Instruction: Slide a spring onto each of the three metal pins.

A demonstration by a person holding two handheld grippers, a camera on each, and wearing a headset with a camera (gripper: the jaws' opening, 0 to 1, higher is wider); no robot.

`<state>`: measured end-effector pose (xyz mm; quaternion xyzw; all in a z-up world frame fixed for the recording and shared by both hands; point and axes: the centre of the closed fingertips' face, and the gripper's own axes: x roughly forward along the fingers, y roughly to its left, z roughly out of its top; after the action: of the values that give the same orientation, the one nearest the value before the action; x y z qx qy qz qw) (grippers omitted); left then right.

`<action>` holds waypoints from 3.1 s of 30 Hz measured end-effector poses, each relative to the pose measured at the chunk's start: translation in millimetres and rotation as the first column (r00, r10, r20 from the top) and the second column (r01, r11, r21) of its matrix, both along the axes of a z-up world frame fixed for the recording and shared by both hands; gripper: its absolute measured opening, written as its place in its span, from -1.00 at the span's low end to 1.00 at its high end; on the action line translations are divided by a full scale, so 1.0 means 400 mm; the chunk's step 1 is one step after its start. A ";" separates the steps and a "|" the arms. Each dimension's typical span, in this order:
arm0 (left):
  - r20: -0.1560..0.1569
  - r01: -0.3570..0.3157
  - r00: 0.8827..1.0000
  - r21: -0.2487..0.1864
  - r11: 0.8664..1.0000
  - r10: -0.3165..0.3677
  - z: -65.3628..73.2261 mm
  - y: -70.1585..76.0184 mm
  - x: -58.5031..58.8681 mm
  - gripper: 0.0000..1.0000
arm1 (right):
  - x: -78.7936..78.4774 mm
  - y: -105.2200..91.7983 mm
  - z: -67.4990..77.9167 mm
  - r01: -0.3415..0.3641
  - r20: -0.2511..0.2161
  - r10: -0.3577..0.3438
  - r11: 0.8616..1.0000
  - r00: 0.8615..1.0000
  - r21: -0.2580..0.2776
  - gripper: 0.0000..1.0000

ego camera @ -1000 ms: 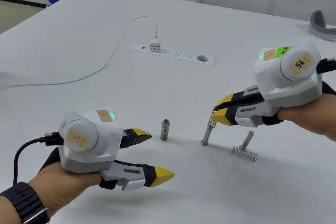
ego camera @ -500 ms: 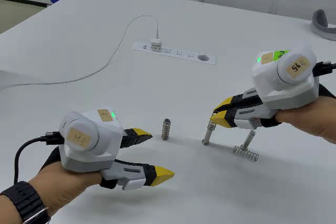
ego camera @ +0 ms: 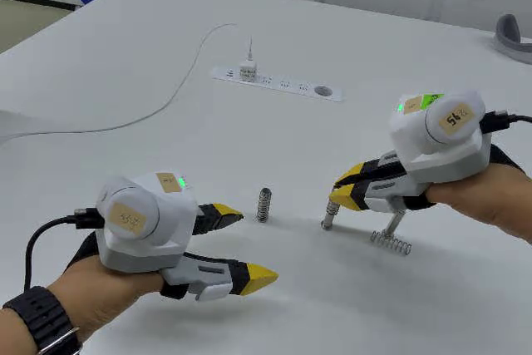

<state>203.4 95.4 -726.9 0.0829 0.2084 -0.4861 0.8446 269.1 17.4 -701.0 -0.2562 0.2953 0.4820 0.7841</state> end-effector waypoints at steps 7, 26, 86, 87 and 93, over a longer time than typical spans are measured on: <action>-0.004 -0.001 1.000 0.000 1.000 0.001 -0.002 0.000 -0.002 0.15 | 0.004 -0.003 -0.020 0.011 -0.014 -0.011 1.000 1.000 -0.004 -0.76; -0.004 0.001 1.000 0.001 1.000 -0.001 0.001 -0.003 -0.004 0.15 | 0.004 -0.002 -0.065 0.022 -0.041 -0.023 1.000 0.999 -0.019 -0.76; 0.008 0.020 1.000 -0.012 1.000 -0.019 0.013 -0.025 -0.002 0.15 | -0.089 -0.130 -0.014 0.142 0.000 -0.142 0.989 0.990 0.037 -0.67; 0.008 0.020 1.000 -0.011 1.000 -0.020 0.013 -0.025 -0.002 0.15 | -0.091 -0.138 -0.016 0.148 -0.001 -0.148 0.988 0.989 0.037 -0.67; 0.008 0.020 1.000 -0.009 1.000 -0.020 0.013 -0.026 -0.003 0.14 | -0.096 -0.174 -0.025 0.179 -0.010 -0.179 0.983 0.984 0.034 -0.67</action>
<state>202.3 85.2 -721.6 0.0830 0.2022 -0.4952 0.8408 230.8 -52.3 -711.1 -0.2132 0.3114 0.4157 0.8275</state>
